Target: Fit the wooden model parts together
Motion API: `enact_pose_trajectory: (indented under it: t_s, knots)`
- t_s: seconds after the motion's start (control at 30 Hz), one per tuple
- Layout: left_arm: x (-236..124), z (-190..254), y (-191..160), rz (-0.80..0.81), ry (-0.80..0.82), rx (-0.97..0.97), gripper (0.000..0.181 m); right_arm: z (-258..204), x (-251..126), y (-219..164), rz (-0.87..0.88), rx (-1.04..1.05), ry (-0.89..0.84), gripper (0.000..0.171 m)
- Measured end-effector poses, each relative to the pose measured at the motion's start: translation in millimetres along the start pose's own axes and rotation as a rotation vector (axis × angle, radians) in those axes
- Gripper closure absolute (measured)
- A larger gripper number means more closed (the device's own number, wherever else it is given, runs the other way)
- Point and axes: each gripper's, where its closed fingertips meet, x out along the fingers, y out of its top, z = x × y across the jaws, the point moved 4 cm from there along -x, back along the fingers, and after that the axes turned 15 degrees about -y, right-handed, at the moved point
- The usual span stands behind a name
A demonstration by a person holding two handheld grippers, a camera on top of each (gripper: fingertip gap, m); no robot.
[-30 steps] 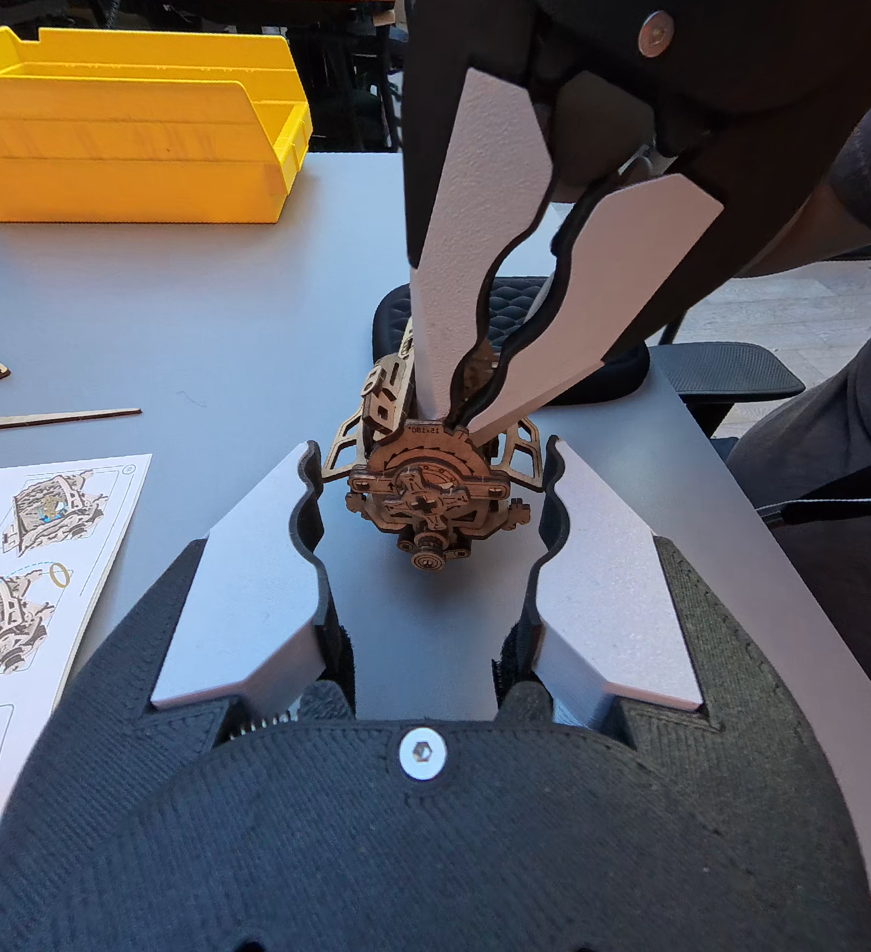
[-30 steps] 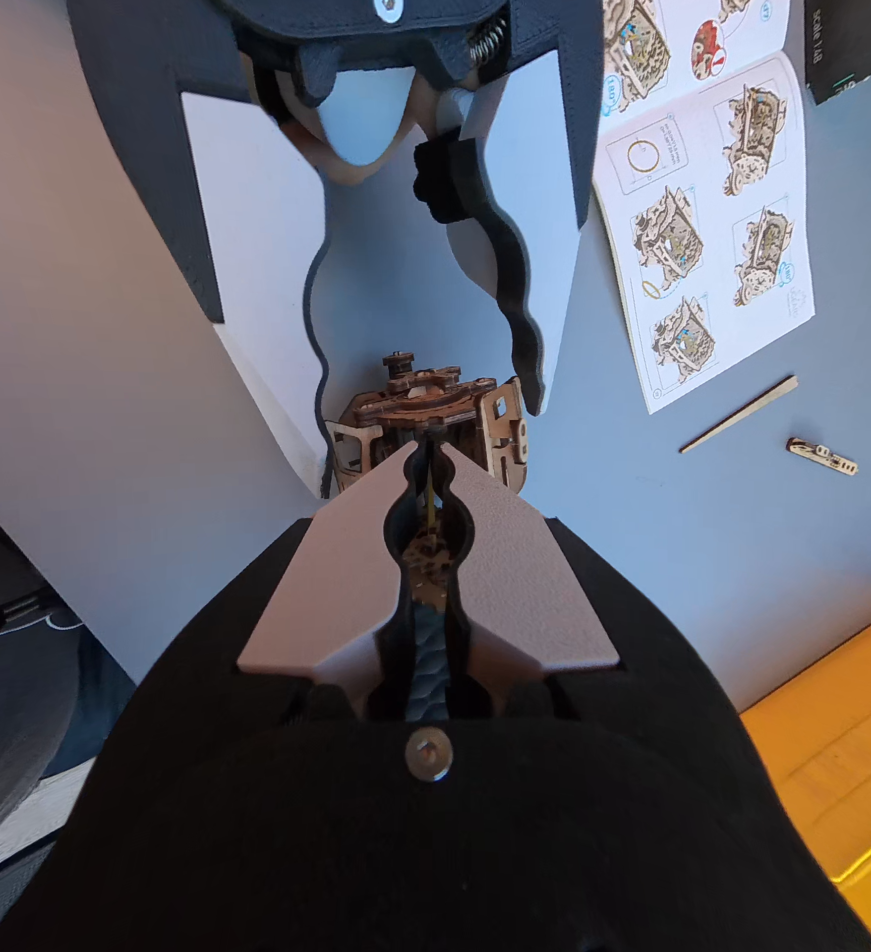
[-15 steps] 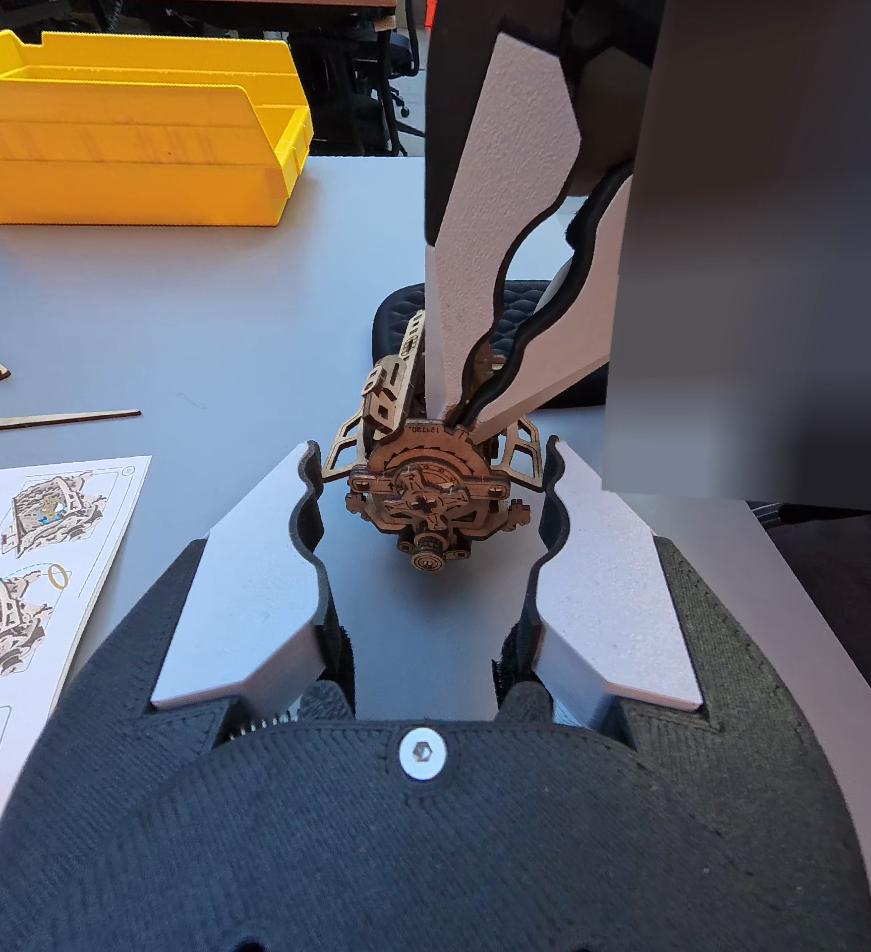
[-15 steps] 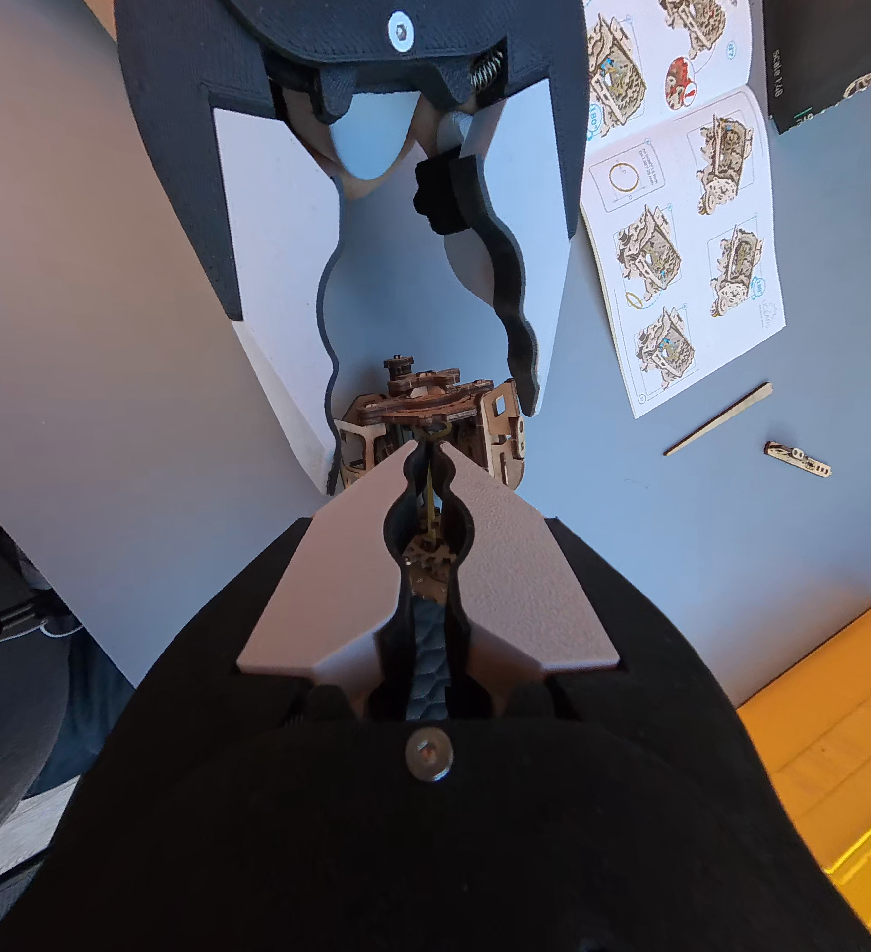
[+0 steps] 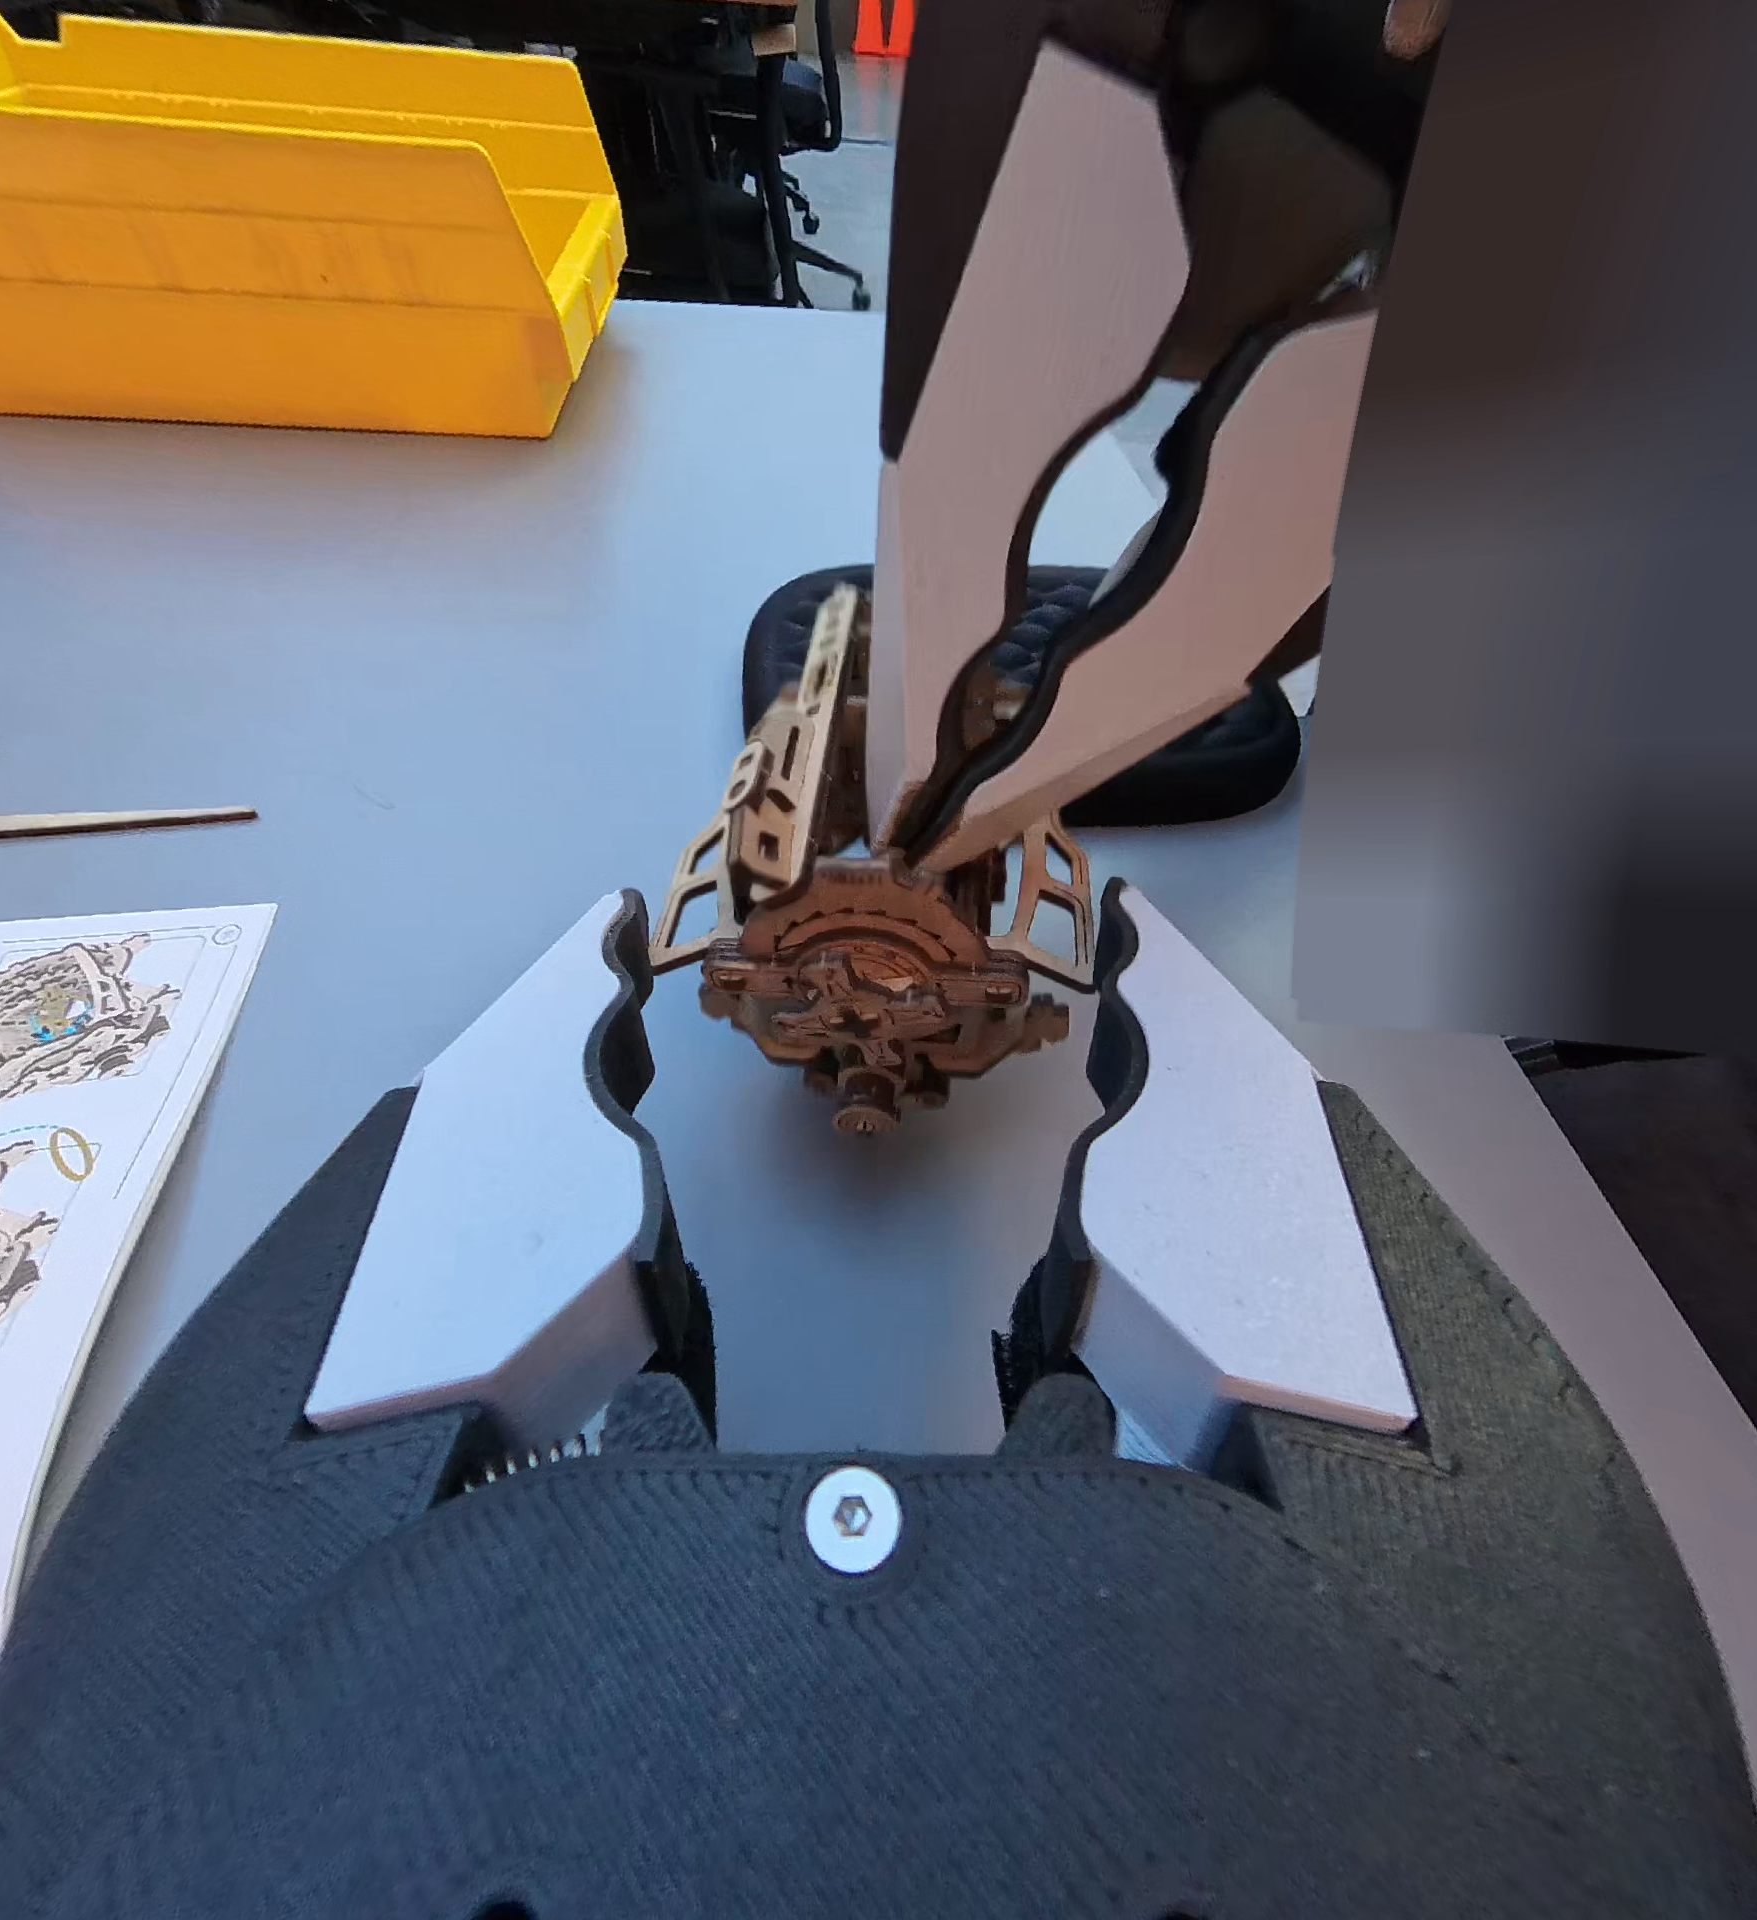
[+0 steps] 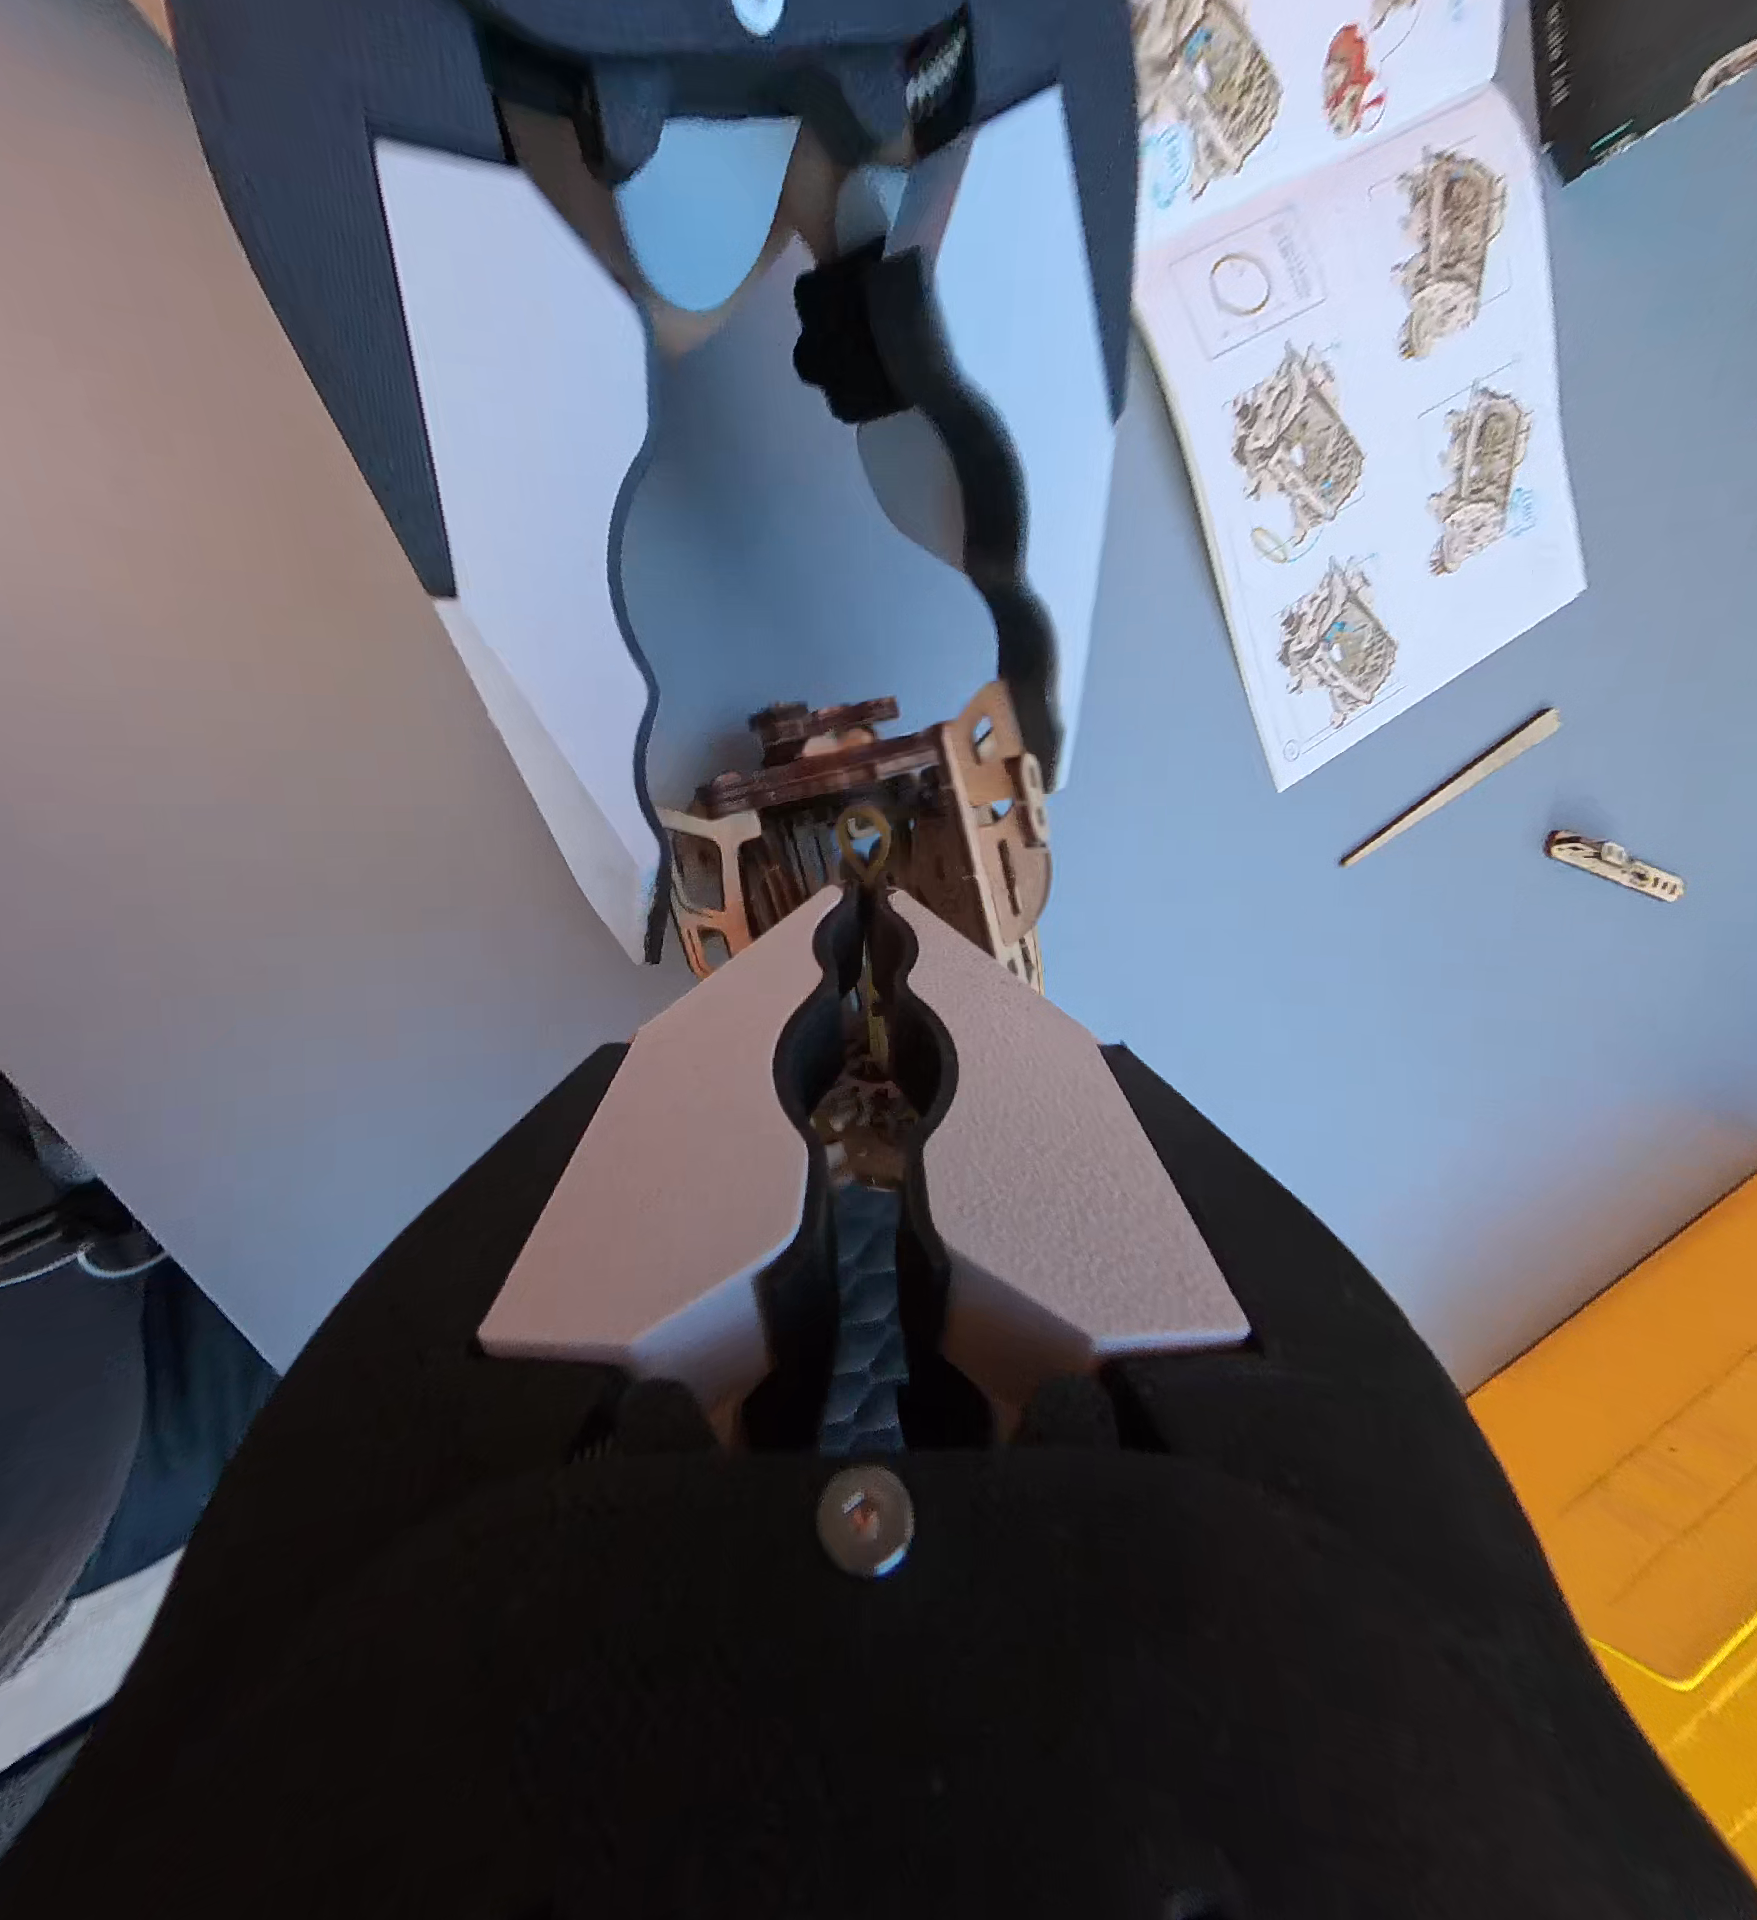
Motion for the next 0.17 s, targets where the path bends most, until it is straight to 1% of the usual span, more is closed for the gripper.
enact_pose_trajectory:
  t_s: [0.03, 0.17]
  knots:
    - [-1.2, 0.0, 1.8, 0.014, -0.002, -0.004, 0.097, -2.7, 2.2, -2.5, -0.017, -0.011, 0.011, 0.171]
    - [-2.3, 0.8, 2.6, 0.011, 0.0, 0.006, 0.097, -4.2, 1.2, -1.1, -0.003, -0.01, 0.013, 0.171]
